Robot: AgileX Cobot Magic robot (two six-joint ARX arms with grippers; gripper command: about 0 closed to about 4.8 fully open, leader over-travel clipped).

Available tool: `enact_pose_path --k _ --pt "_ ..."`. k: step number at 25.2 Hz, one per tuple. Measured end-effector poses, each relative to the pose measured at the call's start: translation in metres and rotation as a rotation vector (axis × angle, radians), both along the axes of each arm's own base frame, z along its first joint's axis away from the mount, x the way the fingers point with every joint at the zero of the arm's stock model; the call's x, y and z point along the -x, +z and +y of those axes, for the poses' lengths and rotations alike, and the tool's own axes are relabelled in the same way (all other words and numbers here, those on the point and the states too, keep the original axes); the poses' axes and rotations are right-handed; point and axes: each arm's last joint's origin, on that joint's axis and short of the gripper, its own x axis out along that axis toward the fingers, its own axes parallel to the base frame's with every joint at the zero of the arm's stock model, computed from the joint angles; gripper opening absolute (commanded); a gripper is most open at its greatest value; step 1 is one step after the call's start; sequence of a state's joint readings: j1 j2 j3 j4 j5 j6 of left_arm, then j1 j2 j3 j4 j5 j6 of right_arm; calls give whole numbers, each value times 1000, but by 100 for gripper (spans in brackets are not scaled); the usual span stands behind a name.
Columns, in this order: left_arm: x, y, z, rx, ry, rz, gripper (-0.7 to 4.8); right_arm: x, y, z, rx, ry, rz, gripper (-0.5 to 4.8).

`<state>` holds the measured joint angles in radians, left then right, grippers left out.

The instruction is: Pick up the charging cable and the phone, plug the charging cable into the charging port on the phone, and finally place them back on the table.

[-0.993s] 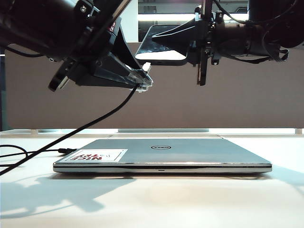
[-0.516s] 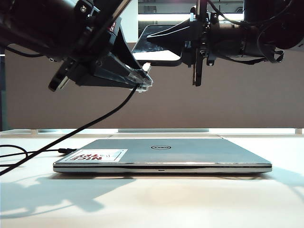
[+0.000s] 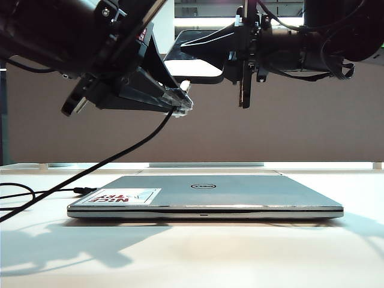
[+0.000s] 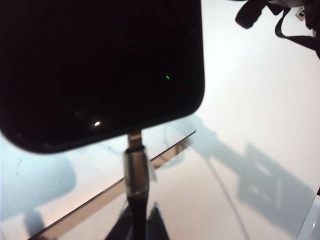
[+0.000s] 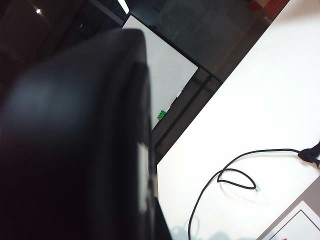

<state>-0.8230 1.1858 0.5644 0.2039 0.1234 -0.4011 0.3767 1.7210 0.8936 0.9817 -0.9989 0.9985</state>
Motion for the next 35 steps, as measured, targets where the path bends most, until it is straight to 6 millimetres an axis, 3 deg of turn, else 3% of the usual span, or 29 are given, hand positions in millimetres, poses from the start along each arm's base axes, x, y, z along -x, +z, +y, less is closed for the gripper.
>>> enact_pose_path --k 27,29,30,31,35 --pt "-1 2 -2 31 -11 -22 -6 1 -1 3 14 59 14 -1" --pt "-1 2 -2 32 -11 -23 57 1 -1 3 14 59 14 -1" --pt "-1 2 -2 32 -11 -23 170 1 -1 3 14 59 13 -1" --pt "-1 3 -2 37 -9 -28 216 1 -1 3 16 63 10 -1" --pt "-2 6 -2 53 -3 -49 216 2 -3 4 22 84 16 -3"
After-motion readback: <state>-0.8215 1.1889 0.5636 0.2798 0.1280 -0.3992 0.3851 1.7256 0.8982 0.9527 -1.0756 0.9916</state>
